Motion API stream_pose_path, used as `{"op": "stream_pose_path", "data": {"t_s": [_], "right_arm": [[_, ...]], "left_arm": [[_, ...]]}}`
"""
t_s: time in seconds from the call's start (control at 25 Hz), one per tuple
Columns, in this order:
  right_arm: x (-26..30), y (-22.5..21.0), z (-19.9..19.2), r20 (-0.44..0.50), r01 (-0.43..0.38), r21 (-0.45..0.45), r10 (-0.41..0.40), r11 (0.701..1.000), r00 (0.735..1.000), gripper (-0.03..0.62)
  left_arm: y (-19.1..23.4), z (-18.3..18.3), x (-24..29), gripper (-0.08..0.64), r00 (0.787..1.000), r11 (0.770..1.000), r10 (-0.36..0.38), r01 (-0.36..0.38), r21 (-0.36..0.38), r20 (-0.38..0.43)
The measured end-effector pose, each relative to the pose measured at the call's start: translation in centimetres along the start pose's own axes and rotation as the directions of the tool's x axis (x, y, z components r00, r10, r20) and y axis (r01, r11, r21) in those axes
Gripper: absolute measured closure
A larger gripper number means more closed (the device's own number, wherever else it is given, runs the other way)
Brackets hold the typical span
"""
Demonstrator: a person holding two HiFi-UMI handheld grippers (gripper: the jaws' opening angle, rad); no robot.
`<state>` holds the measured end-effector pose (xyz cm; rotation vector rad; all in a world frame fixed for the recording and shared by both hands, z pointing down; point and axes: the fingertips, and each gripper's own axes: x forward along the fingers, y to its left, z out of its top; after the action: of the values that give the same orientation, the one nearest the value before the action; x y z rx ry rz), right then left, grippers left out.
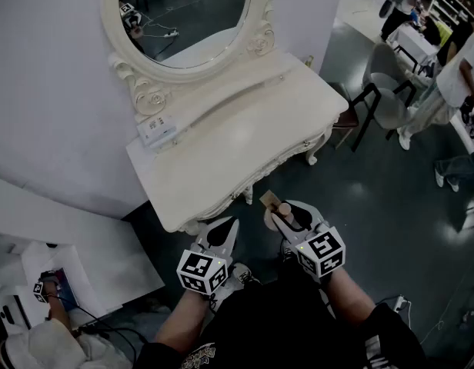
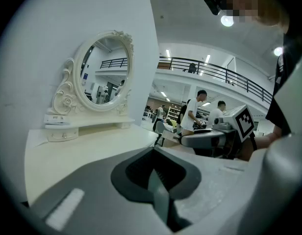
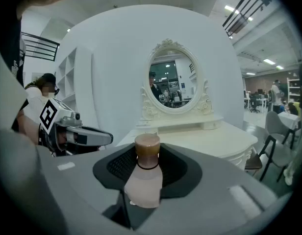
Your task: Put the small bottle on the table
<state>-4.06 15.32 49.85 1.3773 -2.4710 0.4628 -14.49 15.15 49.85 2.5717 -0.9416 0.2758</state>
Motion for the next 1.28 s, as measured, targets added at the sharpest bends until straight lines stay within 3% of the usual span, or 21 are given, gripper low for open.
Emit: {"op": "stream_pose_path", "data": {"t_s": [0.8, 1.28], "right_arm": [[1.6, -1.6, 1.7, 0.014, -0.063, 0.010, 0.063, 0.998, 0.998, 0.424], [1.6, -4.9, 2.7, 0.016, -0.125, -0.015, 0.126, 0.992, 0.992, 0.424]], "left_arm": [[1.1, 1.0, 0.9, 0.560, 0.997, 0.997, 0.067, -0.066, -0.029, 0.028], [-0.4, 2.0, 3.6, 0.560, 0.992, 0.992, 0.123, -0.121, -0.037, 0.043]]}}
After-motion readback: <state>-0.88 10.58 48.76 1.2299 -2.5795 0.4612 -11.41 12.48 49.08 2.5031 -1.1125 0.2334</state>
